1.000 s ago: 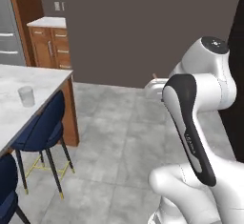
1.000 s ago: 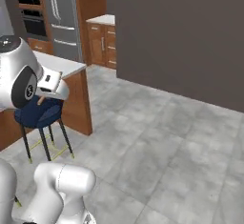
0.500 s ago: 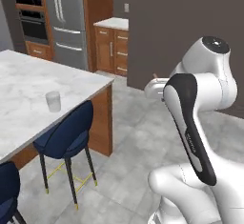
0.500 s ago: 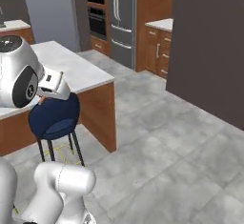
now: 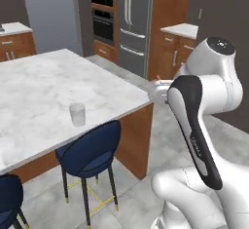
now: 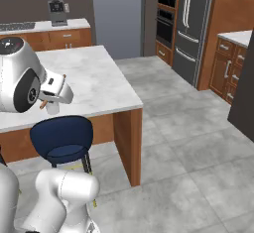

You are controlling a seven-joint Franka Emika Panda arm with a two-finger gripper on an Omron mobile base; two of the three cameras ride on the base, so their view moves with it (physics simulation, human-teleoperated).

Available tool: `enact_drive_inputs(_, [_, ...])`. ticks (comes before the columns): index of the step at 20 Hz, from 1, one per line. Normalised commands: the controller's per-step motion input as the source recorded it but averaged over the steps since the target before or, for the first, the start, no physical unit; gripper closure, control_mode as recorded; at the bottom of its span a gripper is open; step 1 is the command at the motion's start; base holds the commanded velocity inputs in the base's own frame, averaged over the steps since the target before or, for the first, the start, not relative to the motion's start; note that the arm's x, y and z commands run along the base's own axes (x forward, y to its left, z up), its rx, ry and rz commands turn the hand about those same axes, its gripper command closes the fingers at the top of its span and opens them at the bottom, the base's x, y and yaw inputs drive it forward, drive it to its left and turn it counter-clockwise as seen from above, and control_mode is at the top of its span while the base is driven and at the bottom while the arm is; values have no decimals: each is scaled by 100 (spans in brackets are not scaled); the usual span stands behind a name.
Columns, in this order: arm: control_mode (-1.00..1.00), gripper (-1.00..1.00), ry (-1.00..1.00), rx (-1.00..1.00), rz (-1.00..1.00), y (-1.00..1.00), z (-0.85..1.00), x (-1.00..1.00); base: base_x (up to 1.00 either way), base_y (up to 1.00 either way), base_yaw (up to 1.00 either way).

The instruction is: Take a straw from the drawer in front and place it inside the glass cup on the dining counter.

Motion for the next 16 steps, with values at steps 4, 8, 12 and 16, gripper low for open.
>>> enact_drive_inputs(4, [100, 100, 0, 0, 0, 0, 0, 0, 100, -24, 56])
enact_drive_inputs(8, [100, 100, 0, 0, 0, 0, 0, 0, 100, -4, 46])
enact_drive_inputs(12, [100, 100, 0, 0, 0, 0, 0, 0, 100, 0, 39])
enact_drive_inputs(16, [100, 100, 0, 0, 0, 0, 0, 0, 82, 0, 47])
